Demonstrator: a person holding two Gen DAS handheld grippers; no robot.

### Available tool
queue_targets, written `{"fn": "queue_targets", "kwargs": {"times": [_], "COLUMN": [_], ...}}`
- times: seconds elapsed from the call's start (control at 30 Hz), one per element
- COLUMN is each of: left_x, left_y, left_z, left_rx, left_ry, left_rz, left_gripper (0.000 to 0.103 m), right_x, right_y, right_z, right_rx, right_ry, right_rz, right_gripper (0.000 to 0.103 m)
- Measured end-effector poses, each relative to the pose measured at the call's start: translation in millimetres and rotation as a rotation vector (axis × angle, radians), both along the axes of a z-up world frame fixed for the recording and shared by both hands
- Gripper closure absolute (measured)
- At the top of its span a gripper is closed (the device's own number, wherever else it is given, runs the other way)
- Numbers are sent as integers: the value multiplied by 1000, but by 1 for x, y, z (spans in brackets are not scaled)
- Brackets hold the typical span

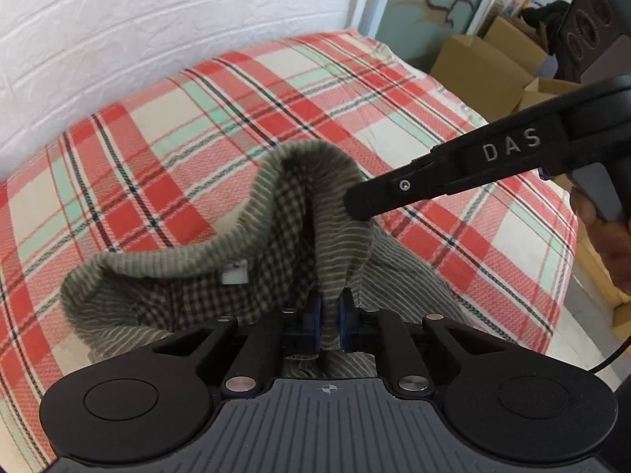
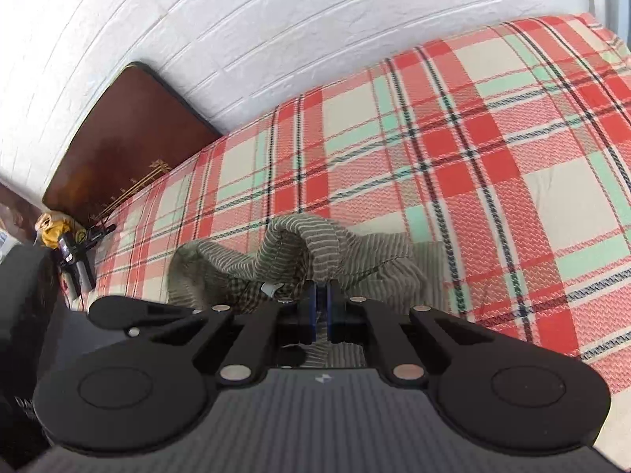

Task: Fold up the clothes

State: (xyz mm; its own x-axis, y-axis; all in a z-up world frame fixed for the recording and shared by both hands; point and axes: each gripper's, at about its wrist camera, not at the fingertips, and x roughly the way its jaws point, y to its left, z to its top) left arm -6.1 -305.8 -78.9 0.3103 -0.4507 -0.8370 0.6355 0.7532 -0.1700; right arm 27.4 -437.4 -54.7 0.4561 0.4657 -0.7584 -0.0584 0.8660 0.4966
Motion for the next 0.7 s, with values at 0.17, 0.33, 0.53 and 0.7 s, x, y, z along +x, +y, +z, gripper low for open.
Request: {"fn": "queue_targets", "kwargs": {"times": [0.17,0.33,0.53,0.7], "left_x": [-9,-15,-20,-23], "left_y": [-4,-8,-7,-6], "left_z": [6,8,6,5], "left_rx": [-3,1,-6,-29], "left_ry": [-51,-72,-72,-78], "left_rz": [13,12,30,54], "left_gripper": [99,99,99,100], "right_x": [-3,3,25,37], "right_y": [12,33,52,36], "right_z": [12,31,17,17], "right_rx": [-144,-300,-389,-253], "right_ry": [-66,-172,-136,-81], "right_rz": [70,180,283,193], "right_gripper": [89,74,80,98]}}
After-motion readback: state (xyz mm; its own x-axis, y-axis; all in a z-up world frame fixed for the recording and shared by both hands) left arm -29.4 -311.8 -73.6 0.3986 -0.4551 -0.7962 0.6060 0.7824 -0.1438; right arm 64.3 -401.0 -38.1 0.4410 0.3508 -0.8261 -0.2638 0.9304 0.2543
